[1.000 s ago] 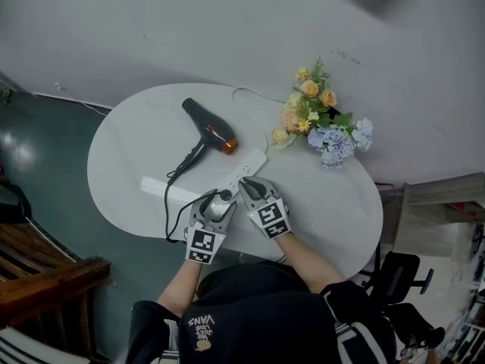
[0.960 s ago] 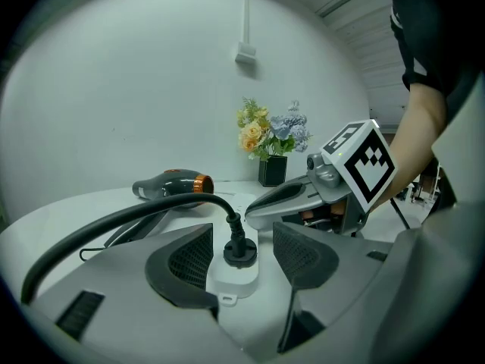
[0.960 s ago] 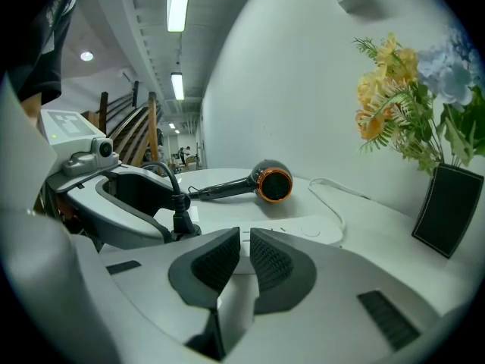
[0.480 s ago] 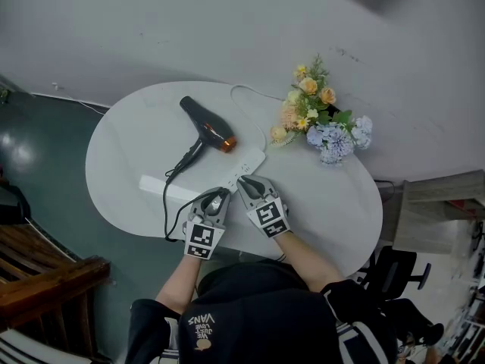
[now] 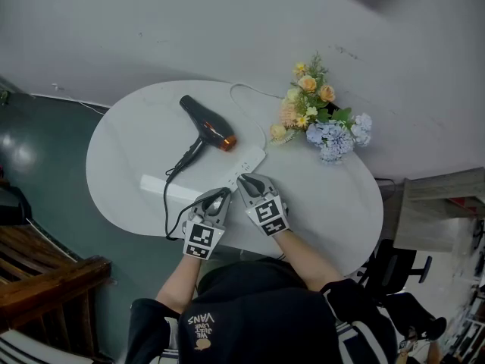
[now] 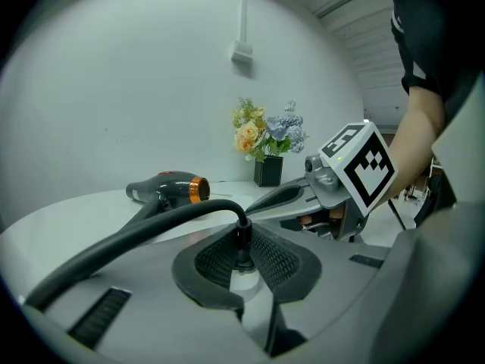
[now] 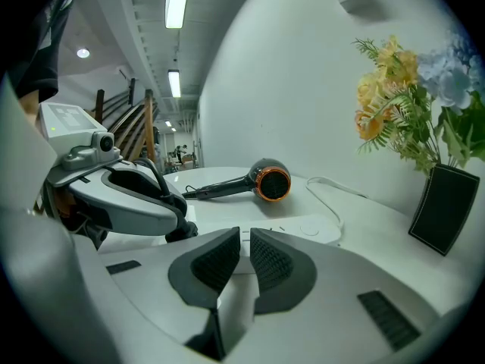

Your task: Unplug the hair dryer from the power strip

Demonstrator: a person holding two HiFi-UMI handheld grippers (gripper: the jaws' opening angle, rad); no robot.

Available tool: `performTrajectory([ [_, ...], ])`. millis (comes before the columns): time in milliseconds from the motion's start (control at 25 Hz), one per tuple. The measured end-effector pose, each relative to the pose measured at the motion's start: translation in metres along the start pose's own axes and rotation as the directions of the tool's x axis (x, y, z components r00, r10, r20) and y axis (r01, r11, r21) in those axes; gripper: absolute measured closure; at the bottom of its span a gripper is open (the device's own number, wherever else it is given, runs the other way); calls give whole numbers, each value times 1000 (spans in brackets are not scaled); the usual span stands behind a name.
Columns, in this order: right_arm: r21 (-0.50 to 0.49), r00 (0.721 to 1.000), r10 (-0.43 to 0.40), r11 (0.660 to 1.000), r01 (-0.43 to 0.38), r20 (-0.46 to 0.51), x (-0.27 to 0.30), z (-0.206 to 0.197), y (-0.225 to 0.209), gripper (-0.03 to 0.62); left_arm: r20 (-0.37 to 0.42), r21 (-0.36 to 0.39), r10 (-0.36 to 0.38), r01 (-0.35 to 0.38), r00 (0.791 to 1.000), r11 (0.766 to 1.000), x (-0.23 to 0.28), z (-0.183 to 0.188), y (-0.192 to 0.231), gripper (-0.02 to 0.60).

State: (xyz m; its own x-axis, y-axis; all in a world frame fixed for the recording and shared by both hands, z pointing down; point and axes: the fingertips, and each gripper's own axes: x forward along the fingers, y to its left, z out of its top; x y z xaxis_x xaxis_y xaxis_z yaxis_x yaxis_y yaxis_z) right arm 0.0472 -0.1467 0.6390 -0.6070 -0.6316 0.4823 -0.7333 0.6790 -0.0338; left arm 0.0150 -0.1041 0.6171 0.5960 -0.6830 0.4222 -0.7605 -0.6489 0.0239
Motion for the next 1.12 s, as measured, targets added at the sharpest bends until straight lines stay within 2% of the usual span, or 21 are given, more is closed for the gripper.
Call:
performTrajectory([
  [160, 8, 1000, -1, 1000, 1, 0, 0, 0, 0, 526, 19, -9, 4, -4, 1000, 1000, -6, 6, 0, 518],
  [320, 15, 1000, -5, 1000, 5, 5, -1, 0, 0, 526, 6, 18, 11, -11, 1000, 1000, -12, 5, 0, 518],
  [680, 20, 1000, -4, 1000, 4, 5, -2, 0, 2, 526, 32, -5, 26, -26, 999, 1000, -19, 11, -1, 518],
  [1120, 43, 1000, -13, 999, 13, -6, -1, 1, 2, 526, 43, -14, 2, -1, 999, 1000, -31, 19, 0, 518],
])
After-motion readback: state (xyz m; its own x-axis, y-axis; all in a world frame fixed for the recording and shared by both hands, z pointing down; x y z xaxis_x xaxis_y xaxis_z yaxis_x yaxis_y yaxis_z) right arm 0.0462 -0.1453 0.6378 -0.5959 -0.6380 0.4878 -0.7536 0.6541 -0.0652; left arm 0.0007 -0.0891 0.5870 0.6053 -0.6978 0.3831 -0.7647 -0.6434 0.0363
